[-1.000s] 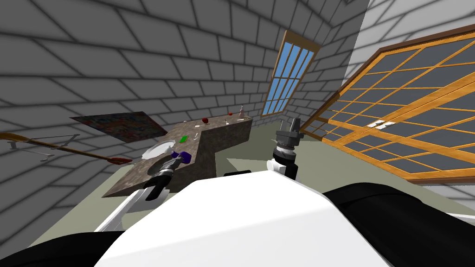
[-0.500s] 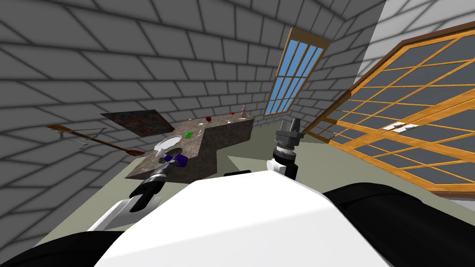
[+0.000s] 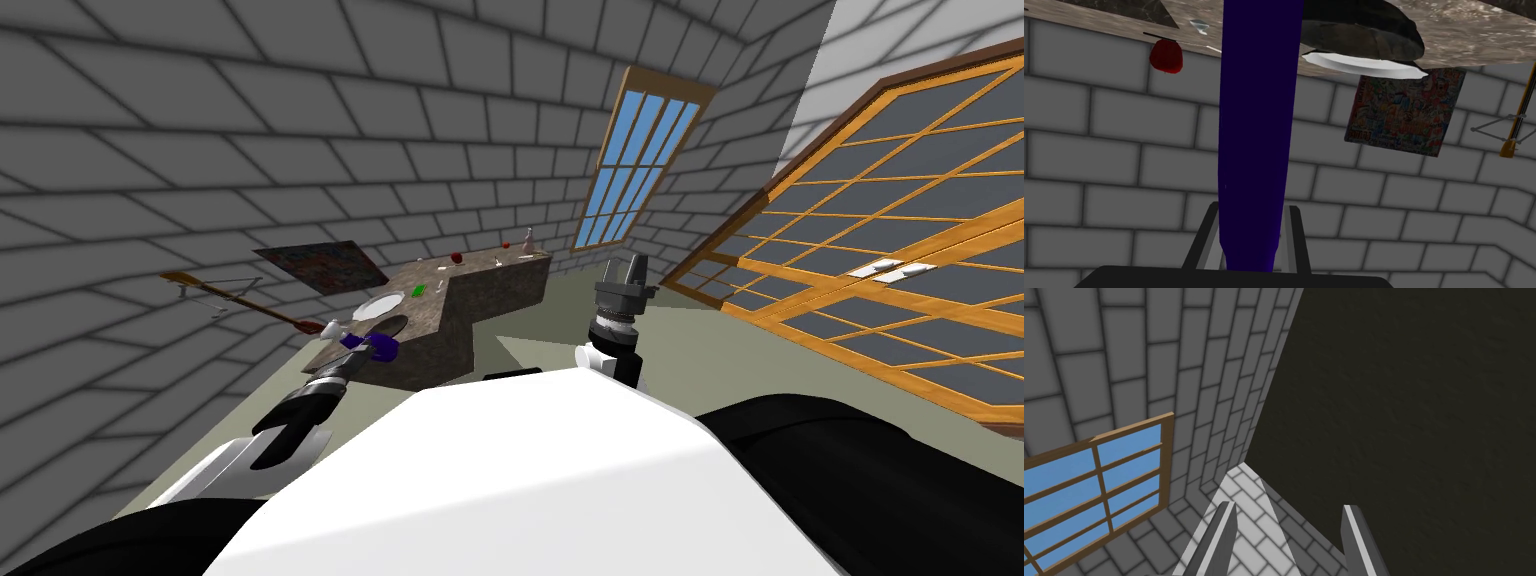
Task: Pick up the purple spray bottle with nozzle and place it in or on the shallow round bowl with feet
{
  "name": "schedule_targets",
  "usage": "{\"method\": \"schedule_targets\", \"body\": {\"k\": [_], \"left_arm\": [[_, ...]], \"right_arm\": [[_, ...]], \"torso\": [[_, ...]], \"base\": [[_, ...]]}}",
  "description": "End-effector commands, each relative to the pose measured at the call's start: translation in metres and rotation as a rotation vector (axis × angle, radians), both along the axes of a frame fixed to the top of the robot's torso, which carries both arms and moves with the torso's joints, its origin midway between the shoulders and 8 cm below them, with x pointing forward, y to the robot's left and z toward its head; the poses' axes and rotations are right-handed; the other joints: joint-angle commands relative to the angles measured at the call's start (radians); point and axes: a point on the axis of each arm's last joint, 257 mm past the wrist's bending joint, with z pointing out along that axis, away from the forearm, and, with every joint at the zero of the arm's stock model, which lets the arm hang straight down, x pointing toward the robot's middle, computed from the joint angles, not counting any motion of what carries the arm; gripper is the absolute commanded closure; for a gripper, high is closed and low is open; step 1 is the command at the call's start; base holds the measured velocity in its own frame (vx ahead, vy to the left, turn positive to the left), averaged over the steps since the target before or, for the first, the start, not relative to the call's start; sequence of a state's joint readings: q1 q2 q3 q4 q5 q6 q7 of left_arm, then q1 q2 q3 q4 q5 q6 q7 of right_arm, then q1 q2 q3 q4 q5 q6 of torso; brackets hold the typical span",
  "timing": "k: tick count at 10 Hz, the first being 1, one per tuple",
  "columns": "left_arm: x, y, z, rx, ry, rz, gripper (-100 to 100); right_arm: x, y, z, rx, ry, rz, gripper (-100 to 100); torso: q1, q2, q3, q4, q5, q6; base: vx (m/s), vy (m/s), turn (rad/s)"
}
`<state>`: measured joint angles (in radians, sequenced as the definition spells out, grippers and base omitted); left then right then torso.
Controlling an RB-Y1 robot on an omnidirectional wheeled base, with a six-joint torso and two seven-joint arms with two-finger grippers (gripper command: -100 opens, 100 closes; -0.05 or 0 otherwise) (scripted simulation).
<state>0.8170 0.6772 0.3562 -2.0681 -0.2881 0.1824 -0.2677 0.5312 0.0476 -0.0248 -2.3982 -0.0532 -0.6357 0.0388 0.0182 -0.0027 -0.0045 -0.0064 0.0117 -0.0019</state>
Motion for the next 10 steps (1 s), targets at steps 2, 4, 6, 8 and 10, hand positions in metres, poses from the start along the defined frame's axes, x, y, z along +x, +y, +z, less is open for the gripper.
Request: {"method": "schedule_targets", "body": {"k": [2,4,6,8,10], "left_arm": [[0.017,-0.007,0.015,0.035,-0.012,-0.051,100],[0.032,-0.015,0.027,0.066,-0.022,-0.096,100],[0.044,-0.023,0.038,0.095,-0.031,-0.136,100],[0.047,-0.022,0.04,0.1,-0.032,-0.139,100],[0.048,-0.022,0.041,0.102,-0.034,-0.141,-100]], "right_arm": [[0.0,0.0,0.0,0.0,0.0,0.0,0],[0.0,0.0,0.0,0.0,0.0,0.0,0],[0.0,0.0,0.0,0.0,0.0,0.0,0],[0.0,0.0,0.0,0.0,0.0,0.0,0],[0.0,0.0,0.0,0.0,0.0,0.0,0]], "torso": [[0.001,-0.003,-0.002,-0.001,0.0,0.001],[0.001,-0.004,-0.003,-0.001,0.001,0.002],[0.002,-0.006,-0.003,-0.001,0.0,0.003],[-0.004,-0.006,-0.004,-0.001,-0.001,0.004],[-0.015,-0.001,-0.001,-0.001,-0.003,0.004]], "base": [[0.069,0.225,-0.041],[0.068,0.225,-0.044],[0.075,0.237,-0.053],[0.056,0.123,-0.036],[0.006,0.012,-0.001]]}}
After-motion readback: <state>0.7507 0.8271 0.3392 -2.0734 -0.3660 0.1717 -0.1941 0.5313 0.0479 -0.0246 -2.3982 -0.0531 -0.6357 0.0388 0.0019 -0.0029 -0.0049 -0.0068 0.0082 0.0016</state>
